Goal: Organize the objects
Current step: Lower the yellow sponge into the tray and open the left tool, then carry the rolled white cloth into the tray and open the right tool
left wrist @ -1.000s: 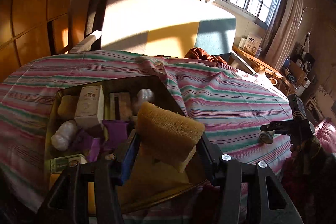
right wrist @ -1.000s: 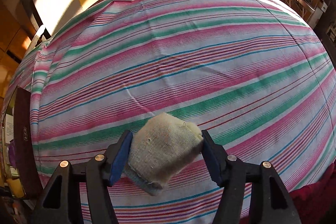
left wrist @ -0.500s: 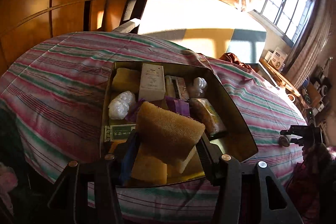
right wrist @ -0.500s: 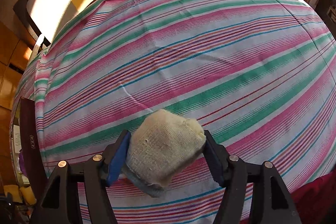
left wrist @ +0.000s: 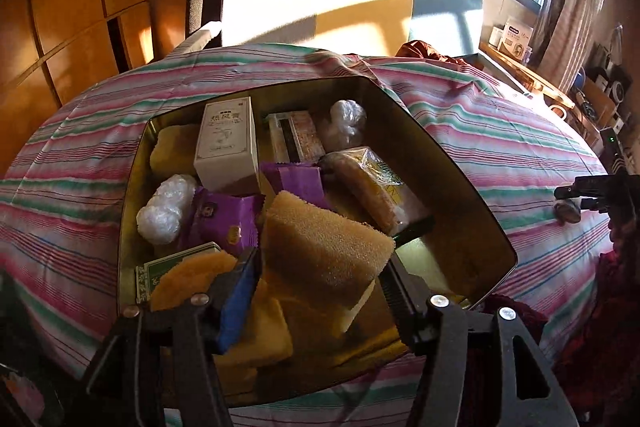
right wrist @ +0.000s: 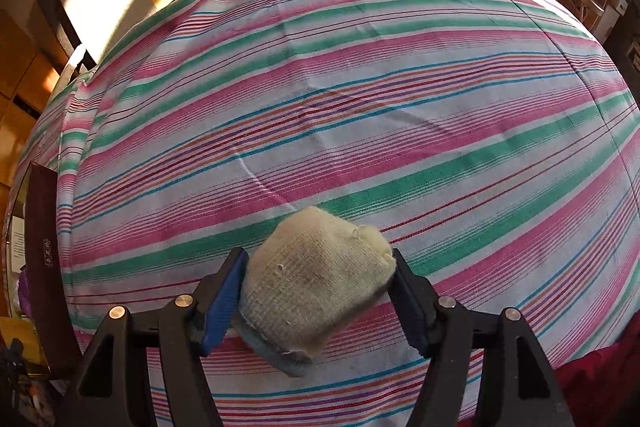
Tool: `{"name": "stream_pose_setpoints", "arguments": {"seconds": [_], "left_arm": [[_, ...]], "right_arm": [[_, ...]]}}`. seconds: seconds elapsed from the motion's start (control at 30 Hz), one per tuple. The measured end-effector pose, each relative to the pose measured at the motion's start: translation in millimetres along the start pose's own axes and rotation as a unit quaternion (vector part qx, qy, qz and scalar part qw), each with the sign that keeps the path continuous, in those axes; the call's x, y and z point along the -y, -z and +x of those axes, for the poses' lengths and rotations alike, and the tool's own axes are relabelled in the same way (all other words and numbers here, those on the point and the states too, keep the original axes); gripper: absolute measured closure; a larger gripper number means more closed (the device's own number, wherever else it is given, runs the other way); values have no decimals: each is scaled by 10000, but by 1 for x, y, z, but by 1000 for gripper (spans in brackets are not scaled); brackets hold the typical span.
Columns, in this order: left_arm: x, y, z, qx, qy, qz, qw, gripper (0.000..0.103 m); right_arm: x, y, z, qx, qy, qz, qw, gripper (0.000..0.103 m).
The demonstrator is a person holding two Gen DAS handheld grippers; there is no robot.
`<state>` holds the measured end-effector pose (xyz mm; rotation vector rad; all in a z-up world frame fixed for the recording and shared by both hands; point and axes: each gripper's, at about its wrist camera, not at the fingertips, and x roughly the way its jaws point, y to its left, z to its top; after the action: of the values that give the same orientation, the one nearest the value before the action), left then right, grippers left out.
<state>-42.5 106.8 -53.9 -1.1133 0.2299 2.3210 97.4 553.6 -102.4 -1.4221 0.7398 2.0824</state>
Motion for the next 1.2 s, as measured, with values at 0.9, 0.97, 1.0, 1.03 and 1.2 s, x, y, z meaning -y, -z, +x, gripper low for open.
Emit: {"name": "stream_pose_setpoints", "arguments": {"seconds": [0.9, 0.97, 1.0, 1.03, 1.2], "left_arm": [[-17, -3, -41, 528, -590, -700, 9944, 23], [-17, -6, -48, 631, -707, -729, 9928, 20], [-18, -6, -52, 685, -754, -734, 9921, 19], [-18, -7, -54, 727, -784, -737, 9915, 18], [-17, -8, -59, 796, -841, -691, 9909, 17]], "right_arm": [[-24, 9, -17, 298, 135, -688, 9971, 37], [-33, 11, -22, 344, -5, -894, 9954, 37], [-39, 13, -24, 367, -33, -1020, 9941, 37], [-43, 15, -25, 385, -71, -1157, 9925, 37], [-81, 21, -23, 515, -213, -1843, 9813, 37]]}}
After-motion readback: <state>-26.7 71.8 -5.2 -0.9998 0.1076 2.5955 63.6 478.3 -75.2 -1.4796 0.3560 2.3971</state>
